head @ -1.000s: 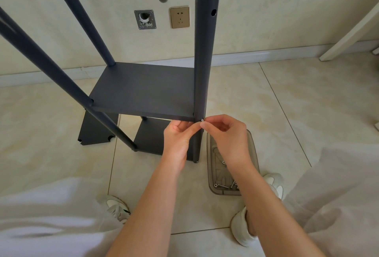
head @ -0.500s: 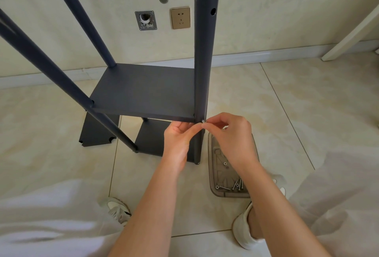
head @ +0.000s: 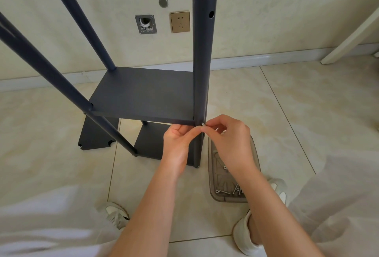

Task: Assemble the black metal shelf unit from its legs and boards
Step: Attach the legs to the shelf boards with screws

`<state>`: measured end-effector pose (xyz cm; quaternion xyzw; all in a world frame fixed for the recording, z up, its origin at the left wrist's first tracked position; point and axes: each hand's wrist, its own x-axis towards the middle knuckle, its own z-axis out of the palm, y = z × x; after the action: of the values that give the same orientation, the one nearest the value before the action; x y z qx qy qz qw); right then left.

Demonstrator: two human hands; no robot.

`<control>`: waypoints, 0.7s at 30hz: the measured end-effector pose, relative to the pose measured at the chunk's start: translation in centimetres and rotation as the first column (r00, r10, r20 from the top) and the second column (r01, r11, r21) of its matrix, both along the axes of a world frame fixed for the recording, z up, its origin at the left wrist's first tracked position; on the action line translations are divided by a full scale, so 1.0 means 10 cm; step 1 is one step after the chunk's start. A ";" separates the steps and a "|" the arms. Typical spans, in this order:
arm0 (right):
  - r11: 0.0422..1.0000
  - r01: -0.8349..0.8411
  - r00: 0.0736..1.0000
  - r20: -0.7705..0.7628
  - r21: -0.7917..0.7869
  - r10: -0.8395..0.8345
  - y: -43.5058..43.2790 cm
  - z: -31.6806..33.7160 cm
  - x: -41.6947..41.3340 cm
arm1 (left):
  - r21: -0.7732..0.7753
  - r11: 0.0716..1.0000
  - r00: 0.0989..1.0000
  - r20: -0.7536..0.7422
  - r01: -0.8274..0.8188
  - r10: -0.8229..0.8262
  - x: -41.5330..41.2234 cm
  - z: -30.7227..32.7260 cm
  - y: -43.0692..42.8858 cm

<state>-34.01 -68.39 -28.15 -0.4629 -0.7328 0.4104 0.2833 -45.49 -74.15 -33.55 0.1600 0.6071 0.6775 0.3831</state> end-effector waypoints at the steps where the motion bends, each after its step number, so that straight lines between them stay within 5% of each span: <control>1: 1.000 0.001 1.000 0.011 0.016 -0.001 0.00 0.00 -0.01 | 0.010 1.000 1.000 0.009 0.001 -0.001 0.00 0.01 0.00; 8: 0.975 -0.019 0.986 -0.163 -0.222 -0.018 -0.01 0.00 0.03 | -0.004 1.000 1.000 0.015 -0.015 0.015 0.02 0.00 -0.01; 14: 0.990 0.033 0.989 -0.136 -0.140 -0.052 -0.03 -0.03 -0.01 | -0.003 1.000 1.000 0.013 -0.020 0.020 0.01 0.00 0.00; 21: 0.949 0.013 0.977 -0.200 -0.315 -0.080 -0.02 -0.06 -0.03 | 0.027 1.000 1.000 0.027 -0.008 0.007 0.01 0.00 -0.01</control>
<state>-34.28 -68.58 -28.79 -0.4729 -0.6135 0.5610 0.2920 -45.36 -74.29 -33.54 0.1539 0.5934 0.6891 0.3865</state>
